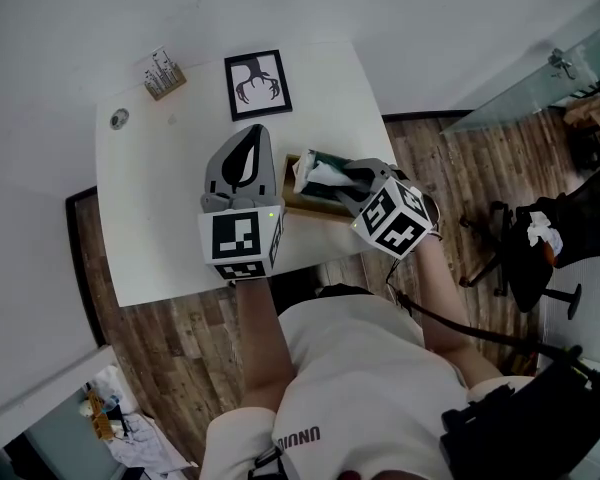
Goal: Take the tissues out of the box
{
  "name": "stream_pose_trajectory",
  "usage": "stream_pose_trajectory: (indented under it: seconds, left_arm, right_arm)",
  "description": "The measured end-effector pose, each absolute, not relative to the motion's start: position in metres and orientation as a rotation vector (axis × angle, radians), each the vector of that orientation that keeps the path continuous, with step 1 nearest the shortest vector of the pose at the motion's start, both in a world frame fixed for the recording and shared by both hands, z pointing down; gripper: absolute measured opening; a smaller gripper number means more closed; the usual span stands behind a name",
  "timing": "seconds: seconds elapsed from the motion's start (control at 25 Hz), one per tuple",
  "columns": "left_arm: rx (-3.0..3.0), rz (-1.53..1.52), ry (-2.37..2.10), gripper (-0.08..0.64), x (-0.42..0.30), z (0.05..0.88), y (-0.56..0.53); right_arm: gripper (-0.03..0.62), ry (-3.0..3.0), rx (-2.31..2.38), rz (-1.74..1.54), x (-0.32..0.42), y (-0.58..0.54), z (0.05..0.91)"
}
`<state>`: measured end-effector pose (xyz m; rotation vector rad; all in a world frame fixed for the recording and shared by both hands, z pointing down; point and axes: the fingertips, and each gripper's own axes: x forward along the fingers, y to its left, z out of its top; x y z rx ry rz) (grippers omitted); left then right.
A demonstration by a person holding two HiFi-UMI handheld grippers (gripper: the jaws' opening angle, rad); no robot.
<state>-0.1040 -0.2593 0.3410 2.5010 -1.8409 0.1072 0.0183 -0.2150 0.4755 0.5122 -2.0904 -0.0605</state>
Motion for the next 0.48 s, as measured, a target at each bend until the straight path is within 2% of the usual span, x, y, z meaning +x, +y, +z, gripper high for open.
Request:
stream_pose_trajectory:
  seconds: [0.48]
  left_arm:
    - [2.518, 0.117, -1.837, 0.012, -0.101, 0.34, -0.26]
  right_arm:
    - [0.12, -2.127, 0.664, -0.109, 0.027, -0.233, 0.452]
